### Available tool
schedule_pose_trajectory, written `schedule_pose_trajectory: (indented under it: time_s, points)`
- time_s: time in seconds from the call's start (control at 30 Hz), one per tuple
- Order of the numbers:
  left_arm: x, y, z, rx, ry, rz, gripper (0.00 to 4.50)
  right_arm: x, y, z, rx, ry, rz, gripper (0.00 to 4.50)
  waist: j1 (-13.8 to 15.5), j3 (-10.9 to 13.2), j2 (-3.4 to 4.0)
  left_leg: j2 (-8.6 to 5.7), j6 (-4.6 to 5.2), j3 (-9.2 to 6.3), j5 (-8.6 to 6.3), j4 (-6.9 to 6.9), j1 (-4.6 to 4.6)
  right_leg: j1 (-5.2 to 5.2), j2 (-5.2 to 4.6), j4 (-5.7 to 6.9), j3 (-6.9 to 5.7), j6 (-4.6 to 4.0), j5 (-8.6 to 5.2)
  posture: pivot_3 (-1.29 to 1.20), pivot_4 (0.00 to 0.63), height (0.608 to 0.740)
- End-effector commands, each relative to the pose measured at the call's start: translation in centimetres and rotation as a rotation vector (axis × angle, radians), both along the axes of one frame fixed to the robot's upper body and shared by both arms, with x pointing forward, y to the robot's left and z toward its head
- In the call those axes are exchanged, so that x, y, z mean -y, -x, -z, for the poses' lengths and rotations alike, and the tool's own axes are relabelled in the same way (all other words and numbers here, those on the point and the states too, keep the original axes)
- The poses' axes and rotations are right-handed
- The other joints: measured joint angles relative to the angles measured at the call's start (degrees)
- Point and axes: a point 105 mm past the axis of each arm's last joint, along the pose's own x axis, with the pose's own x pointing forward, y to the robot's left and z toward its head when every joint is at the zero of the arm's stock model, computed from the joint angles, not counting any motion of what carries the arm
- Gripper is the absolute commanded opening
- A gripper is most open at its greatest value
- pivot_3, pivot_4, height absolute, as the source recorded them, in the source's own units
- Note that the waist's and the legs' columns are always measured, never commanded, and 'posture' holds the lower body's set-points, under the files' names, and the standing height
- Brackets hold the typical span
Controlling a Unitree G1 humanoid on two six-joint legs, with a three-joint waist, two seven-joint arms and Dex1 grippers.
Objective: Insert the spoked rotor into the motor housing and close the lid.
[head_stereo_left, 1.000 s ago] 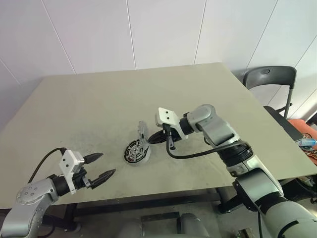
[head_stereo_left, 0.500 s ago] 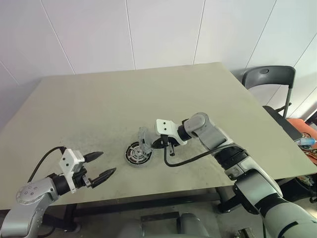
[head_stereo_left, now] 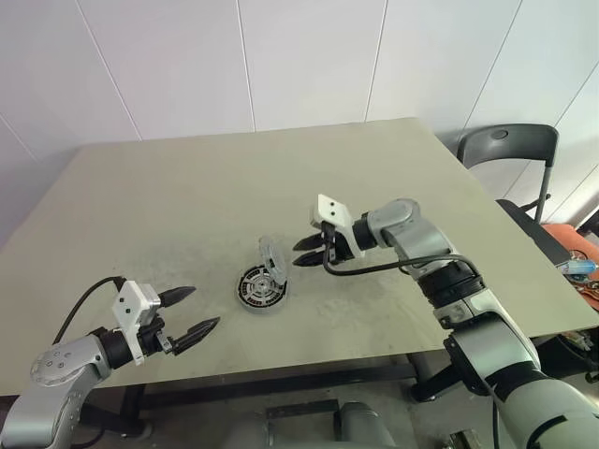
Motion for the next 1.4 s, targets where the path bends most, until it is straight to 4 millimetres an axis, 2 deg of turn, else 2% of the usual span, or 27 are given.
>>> schedule_pose_trajectory:
  time_s: [0.03, 0.17, 0.27, 0.3, 0.4, 0.7, 0.73, 0.87, 1.07, 1.27, 1.33, 1.4]
  points:
    - [-0.1, -0.3, -1.2, 0.047, -0.016, 0.007, 4.50, -0.5, -0.6, -0.9, 0.055, -0.015, 0.000, 2.98, 0.06, 0.00, 0.00, 0.00, 0.00, 0.00, 0.00, 0.00, -0.01, 0.00, 0.00, 0.00, 0.00, 0.00, 0.00, 0.00, 0.000, 0.740]
    - [-0.1, -0.4, -1.3, 0.049, -0.019, 0.008, 4.50, -1.4, -0.7, -0.8, 0.082, -0.012, -0.017, 4.37, 0.06, 0.00, 0.00, 0.00, 0.00, 0.00, 0.00, 0.00, -0.04, -0.01, 0.00, -0.02, 0.00, -0.05, 0.04, 0.00, 0.000, 0.740]
    - [-0.2, -0.4, -1.4, 0.054, -0.024, 0.003, 4.50, -1.8, -1.0, -0.8, 0.120, 0.005, -0.024, 4.48, 0.07, 0.00, 0.00, 0.00, 0.00, 0.00, 0.00, -0.01, -0.03, -0.01, 0.00, -0.01, 0.00, -0.05, 0.04, 0.00, 0.000, 0.740]
    - [-0.2, -0.4, -1.4, 0.054, -0.025, 0.002, 4.50, -1.8, -1.0, -0.7, 0.127, 0.017, -0.035, 4.33, 0.07, 0.00, 0.00, 0.00, 0.00, 0.00, 0.00, 0.00, -0.03, -0.01, 0.00, -0.01, 0.00, -0.05, 0.04, 0.00, 0.000, 0.740]
    - [-0.3, -0.3, -1.3, 0.054, -0.026, -0.002, 4.50, -1.7, -0.8, -0.9, 0.144, 0.030, -0.062, 3.48, 0.10, 0.00, 0.00, 0.00, 0.00, 0.00, 0.00, 0.01, -0.03, 0.00, 0.00, -0.01, 0.00, -0.05, 0.04, 0.00, 0.000, 0.740]
    - [-0.1, -0.5, -1.5, 0.059, -0.026, -0.001, 4.50, -3.2, 0.1, -2.5, 0.173, -0.009, -0.139, 0.26, 0.07, 0.00, 0.00, 0.00, 0.00, -0.01, 0.00, 0.00, -0.02, -0.01, 0.00, 0.00, 0.00, -0.05, 0.03, 0.00, 0.000, 0.740]
    - [0.0, -0.6, -1.6, 0.061, -0.025, 0.000, 4.50, -3.5, 0.3, -2.5, 0.173, -0.011, -0.148, 0.04, 0.07, 0.00, 0.00, 0.00, 0.00, 0.00, 0.00, 0.00, -0.02, -0.01, 0.00, 0.00, 0.00, -0.05, 0.03, 0.00, 0.000, 0.740]
    - [0.1, -0.8, -1.7, 0.066, -0.022, -0.001, 4.50, -4.3, 0.8, -2.1, 0.163, -0.013, -0.170, 0.04, 0.07, 0.00, 0.00, 0.00, 0.00, 0.00, 0.00, 0.00, -0.02, 0.00, 0.00, 0.00, 0.00, -0.05, 0.04, 0.00, 0.000, 0.740]
    - [0.2, -0.9, -1.8, 0.073, -0.016, -0.006, 4.50, -6.2, 2.3, 0.4, 0.093, -0.010, -0.227, 0.04, 0.04, 0.00, 0.00, 0.00, 0.00, -0.01, 0.00, -0.01, 0.00, -0.01, 0.01, 0.01, 0.00, -0.06, 0.05, 0.00, 0.000, 0.740]
    - [0.1, -0.8, -1.7, 0.074, -0.015, -0.010, 4.50, -6.9, 3.3, 2.8, 0.044, 0.023, -0.251, 0.04, 0.07, 0.00, 0.00, 0.00, 0.00, -0.01, 0.00, 0.00, 0.00, 0.00, 0.01, 0.01, 0.00, -0.07, 0.06, 0.00, 0.000, 0.740]
    - [0.0, -0.8, -1.6, 0.074, -0.015, -0.013, 4.50, -6.8, 3.3, 3.0, 0.037, 0.027, -0.254, 0.04, 0.06, 0.00, 0.00, 0.00, 0.00, -0.01, 0.00, 0.00, 0.01, 0.00, 0.01, 0.03, 0.00, -0.07, 0.05, 0.00, 0.000, 0.740]
    - [-0.1, -0.7, -1.6, 0.072, -0.016, -0.015, 4.50, -6.9, 3.2, 2.3, 0.042, 0.005, -0.254, 0.04, 0.06, 0.00, 0.00, 0.00, 0.00, -0.01, 0.00, 0.00, 0.00, 0.00, 0.01, 0.03, 0.00, -0.07, 0.05, 0.00, 0.000, 0.740]
